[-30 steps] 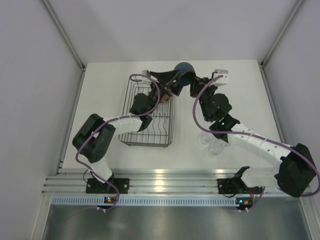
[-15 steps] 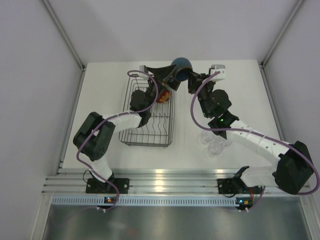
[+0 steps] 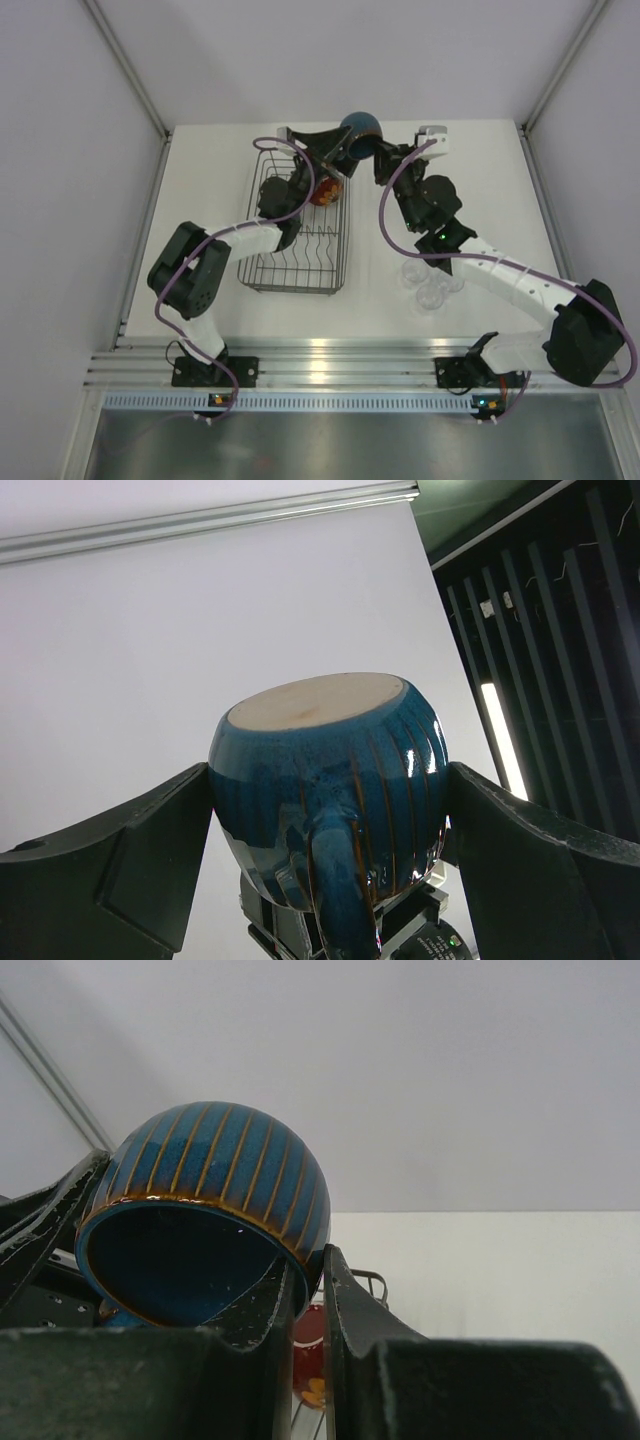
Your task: Load the cups into the dish rack
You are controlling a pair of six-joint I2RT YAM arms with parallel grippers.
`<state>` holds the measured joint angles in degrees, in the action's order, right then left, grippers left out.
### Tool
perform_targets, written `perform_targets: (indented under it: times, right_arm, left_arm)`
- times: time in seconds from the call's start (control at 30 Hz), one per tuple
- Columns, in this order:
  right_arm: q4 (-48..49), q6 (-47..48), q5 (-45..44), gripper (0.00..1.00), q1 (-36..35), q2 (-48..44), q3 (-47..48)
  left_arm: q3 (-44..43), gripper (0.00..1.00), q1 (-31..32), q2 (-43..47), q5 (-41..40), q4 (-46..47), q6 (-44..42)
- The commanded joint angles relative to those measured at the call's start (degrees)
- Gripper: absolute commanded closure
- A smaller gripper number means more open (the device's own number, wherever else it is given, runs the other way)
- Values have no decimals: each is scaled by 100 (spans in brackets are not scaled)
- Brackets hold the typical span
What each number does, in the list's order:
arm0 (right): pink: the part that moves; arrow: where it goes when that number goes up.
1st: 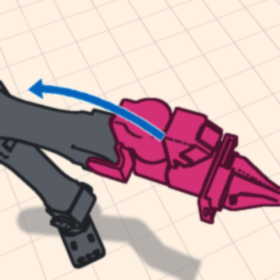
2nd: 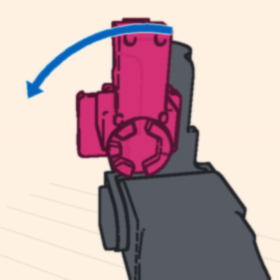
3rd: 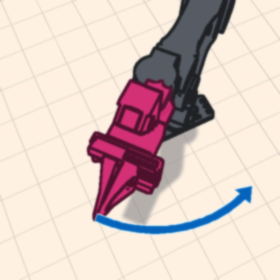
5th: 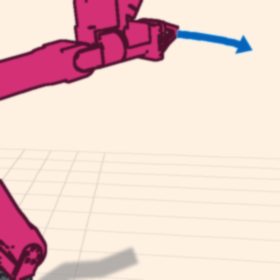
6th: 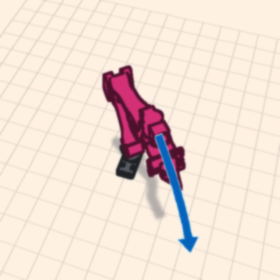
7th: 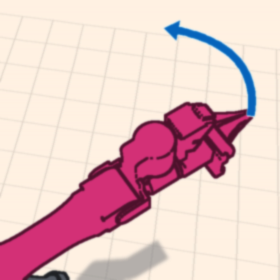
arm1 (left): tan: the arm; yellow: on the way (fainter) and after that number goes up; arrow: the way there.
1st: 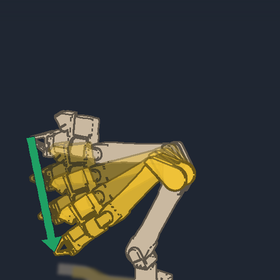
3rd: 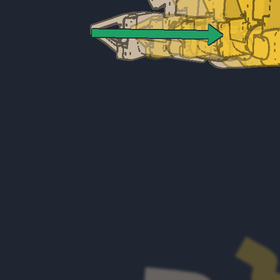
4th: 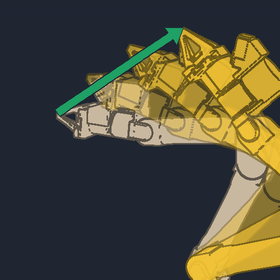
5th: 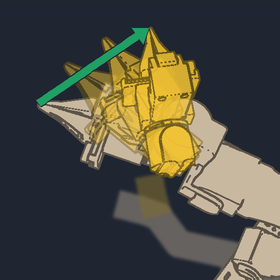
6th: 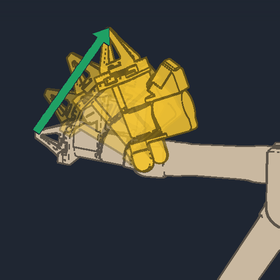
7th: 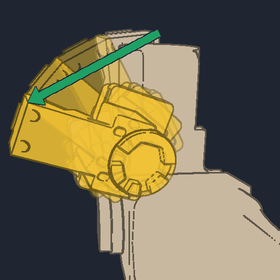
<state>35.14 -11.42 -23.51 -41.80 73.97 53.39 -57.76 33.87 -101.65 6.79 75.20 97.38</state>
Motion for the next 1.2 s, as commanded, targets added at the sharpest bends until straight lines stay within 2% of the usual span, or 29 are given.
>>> perform_targets:
  times: [0.0,0.07,0.13,0.2,0.27,0.3,0.43,0.53,0.63,0.73,0.8,0.83,0.9,0.97,1.0,1.03,1.1,1.17]
  right_arm:
    - [-393,-115,1850,100,-390,161,93]
    - [-385,-132,1841,100,-399,187,76]
    - [-367,-141,1797,100,-390,188,76]
    - [-393,-168,1666,100,-390,179,76]
    - [-446,-185,1551,100,-381,161,102]
    - [-429,-194,1420,100,-373,144,102]
    - [-455,-124,1165,100,-346,3,93]
    - [-472,-36,1094,100,-311,-67,119]
    - [-508,-18,1068,100,-258,-85,163]
    - [-516,-9,1094,100,-232,-59,198]
    - [-560,-27,1146,100,-214,-24,233]
    - [-569,-36,1208,100,-197,-15,242]
    - [-578,-62,1252,100,-188,29,234]
    - [-560,-97,1287,100,-188,29,199]
    - [-560,-97,1305,100,-188,38,172]
    - [-560,-97,1314,100,-197,47,163]
    - [-552,-115,1314,99,-197,47,102]
    - [-517,-124,1305,94,-188,29,49]
  left_arm:
    - [-333,67,15,-48,24,540,-27]
    - [-280,82,-3,-22,68,540,-18]
    - [-201,85,-38,-5,86,540,-18]
    - [-183,84,-64,4,165,540,-18]
    - [-148,72,-82,22,235,531,-26]
    - [-139,60,-99,22,296,540,-35]
    - [1,29,-143,83,446,531,-88]
    - [168,20,-196,171,517,540,-114]
    - [291,14,-231,224,630,548,-167]
    - [318,13,-275,259,797,548,-176]
    - [379,20,-293,294,824,548,-219]
    - [414,35,-302,312,816,548,-246]
    - [493,51,-319,365,824,548,-307]
    - [520,85,-354,373,868,548,-351]
    - [581,96,-372,400,894,548,-386]
    - [625,100,-398,426,903,548,-413]
    - [704,100,-425,470,930,548,-545]
    - [880,100,-460,567,834,548,-641]
